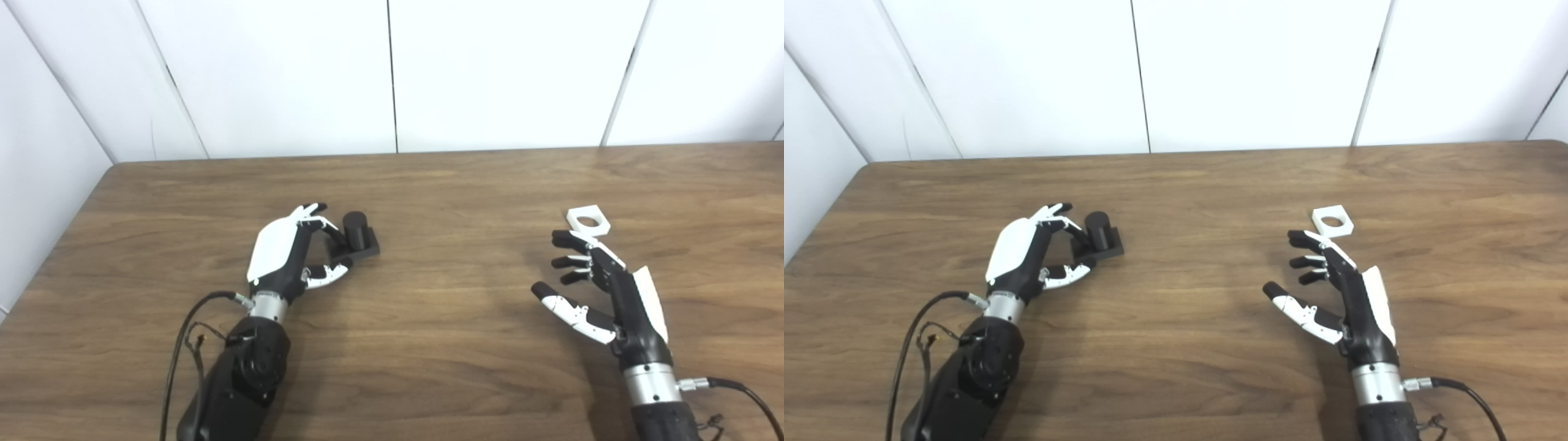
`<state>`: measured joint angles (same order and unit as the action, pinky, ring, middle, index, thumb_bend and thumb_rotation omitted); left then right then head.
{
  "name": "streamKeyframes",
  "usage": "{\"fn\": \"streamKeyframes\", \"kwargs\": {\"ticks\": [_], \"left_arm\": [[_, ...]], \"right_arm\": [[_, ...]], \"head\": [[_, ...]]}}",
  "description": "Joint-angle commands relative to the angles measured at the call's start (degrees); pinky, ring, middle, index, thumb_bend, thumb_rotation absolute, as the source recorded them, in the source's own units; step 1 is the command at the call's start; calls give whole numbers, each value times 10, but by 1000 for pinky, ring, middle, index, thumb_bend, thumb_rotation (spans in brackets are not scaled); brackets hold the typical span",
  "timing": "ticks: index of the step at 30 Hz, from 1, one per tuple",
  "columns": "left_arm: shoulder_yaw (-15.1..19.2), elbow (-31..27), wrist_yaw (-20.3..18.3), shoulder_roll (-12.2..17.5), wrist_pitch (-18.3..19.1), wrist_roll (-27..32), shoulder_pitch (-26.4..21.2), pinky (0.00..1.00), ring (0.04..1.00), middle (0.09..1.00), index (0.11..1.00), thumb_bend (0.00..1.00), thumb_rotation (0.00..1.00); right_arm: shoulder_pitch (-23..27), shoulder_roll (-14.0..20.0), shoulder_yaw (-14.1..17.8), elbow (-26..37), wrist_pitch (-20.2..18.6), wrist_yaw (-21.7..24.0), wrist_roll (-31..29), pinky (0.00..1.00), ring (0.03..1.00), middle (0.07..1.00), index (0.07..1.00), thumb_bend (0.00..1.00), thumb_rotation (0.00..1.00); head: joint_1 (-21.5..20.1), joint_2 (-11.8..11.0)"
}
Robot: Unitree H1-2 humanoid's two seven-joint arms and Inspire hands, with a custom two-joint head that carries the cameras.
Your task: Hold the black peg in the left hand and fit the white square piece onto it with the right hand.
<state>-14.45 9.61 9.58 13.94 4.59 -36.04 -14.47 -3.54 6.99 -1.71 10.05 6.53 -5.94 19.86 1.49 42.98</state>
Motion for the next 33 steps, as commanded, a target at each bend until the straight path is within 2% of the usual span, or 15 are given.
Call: {"fn": "streamKeyframes", "kwargs": {"ticks": [1,10,18,25,30,33], "left_arm": [[-3,-29,-8,4,0,-11,-4,928,947,903,489,524,64],[-15,-79,-30,-2,-11,-17,24,902,944,903,489,524,63],[-28,-95,-35,-9,-38,-20,48,869,934,900,489,524,65],[-39,-111,-46,-16,-48,-27,66,880,940,908,489,524,68],[-49,-127,-61,-21,-54,-23,77,928,953,915,489,523,68],[-57,-138,-71,-24,-53,-33,84,916,952,914,489,523,70]], "right_arm": [[-4,-8,2,12,7,-6,-1,551,667,770,772,585,378],[-1,-9,3,10,8,-10,5,550,666,770,768,589,373],[2,-10,3,10,9,-12,9,553,667,772,771,588,381],[4,-8,3,10,7,-11,5,551,659,765,767,583,381],[5,-8,4,9,7,-12,5,549,661,763,769,587,384],[5,-8,4,11,5,-13,9,550,661,765,768,590,384]], "head": [[1,0],[-1,1],[-9,0],[-11,-2],[-16,-2],[-20,0]]}}
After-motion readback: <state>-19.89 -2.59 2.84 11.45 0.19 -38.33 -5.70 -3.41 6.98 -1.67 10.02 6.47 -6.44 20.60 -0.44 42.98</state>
